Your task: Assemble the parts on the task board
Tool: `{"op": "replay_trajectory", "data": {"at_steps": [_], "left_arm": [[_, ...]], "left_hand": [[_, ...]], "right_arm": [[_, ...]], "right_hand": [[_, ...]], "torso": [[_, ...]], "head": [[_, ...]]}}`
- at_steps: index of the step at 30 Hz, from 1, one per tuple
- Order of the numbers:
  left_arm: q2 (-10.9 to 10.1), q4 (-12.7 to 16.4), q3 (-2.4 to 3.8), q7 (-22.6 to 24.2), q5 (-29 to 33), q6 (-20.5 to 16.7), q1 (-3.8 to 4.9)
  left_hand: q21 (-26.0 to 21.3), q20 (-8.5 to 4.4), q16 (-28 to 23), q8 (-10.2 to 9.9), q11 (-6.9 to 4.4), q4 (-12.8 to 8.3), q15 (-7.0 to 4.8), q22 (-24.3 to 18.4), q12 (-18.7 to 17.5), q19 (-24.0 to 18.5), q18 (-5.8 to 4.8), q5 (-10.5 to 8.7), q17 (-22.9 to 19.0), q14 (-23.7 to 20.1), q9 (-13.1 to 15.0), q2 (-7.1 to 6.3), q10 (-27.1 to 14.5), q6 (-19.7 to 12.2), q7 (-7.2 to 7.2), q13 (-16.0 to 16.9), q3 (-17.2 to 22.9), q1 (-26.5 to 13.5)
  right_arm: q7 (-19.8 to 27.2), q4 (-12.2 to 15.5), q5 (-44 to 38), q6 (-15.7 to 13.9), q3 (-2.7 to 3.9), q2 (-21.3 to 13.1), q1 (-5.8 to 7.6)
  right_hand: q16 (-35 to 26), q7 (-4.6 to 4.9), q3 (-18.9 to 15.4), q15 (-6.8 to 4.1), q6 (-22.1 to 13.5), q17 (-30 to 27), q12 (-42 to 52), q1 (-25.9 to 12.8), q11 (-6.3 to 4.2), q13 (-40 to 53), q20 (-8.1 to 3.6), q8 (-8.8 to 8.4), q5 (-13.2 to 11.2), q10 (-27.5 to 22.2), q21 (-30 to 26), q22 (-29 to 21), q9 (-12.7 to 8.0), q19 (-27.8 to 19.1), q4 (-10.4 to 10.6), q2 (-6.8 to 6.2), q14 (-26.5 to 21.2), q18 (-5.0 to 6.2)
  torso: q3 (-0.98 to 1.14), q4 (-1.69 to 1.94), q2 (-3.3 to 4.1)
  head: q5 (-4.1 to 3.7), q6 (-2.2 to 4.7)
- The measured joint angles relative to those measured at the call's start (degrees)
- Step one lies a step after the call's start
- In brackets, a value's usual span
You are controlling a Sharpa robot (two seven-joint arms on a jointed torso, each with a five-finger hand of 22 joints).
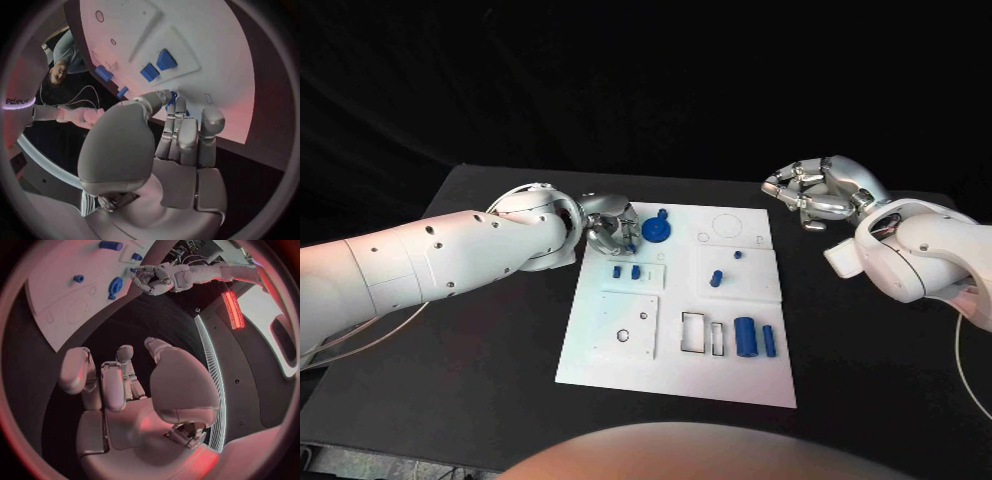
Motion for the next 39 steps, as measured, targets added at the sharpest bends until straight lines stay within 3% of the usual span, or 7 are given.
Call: {"op": "replay_trajectory", "data": {"at_steps": [22,39], "left_arm": [[0.26,-0.20,-0.07,-0.40,0.14,1.13,0.00],[0.02,-0.17,-0.17,-0.32,0.46,1.03,-0.32]], "left_hand": [[0.01,-0.01,0.00,-0.26,-0.19,0.00,0.00,0.10,0.00,0.01,0.00,-0.05,0.25,0.00,0.01,0.00,0.61,0.17,-0.20,0.06,0.00,0.00],[0.01,0.20,0.23,-2.53,0.22,0.25,0.00,0.68,0.09,0.23,0.01,-0.05,0.54,0.00,-0.87,-1.21,-0.25,-2.07,0.40,1.25,-0.25,-1.21]], "right_arm": [[0.01,-0.07,0.01,0.02,0.00,0.02,-0.06],[0.00,-0.12,0.01,0.07,0.00,0.02,-0.14]], "right_hand": [[0.00,0.00,0.00,0.00,0.00,0.01,0.00,0.00,0.00,0.01,0.00,0.00,0.00,0.00,0.00,-0.01,0.00,0.00,0.00,0.00,0.00,0.00],[0.00,0.00,0.00,0.00,0.00,0.01,0.00,0.47,0.00,-0.19,0.00,0.00,0.00,0.00,0.00,-0.03,0.00,0.00,0.00,-0.03,0.00,0.00]], "torso": [[-0.02,0.00,0.00],[-0.07,0.01,0.01]], "head": [[-0.03,-0.24],[-0.08,-0.25]]}}
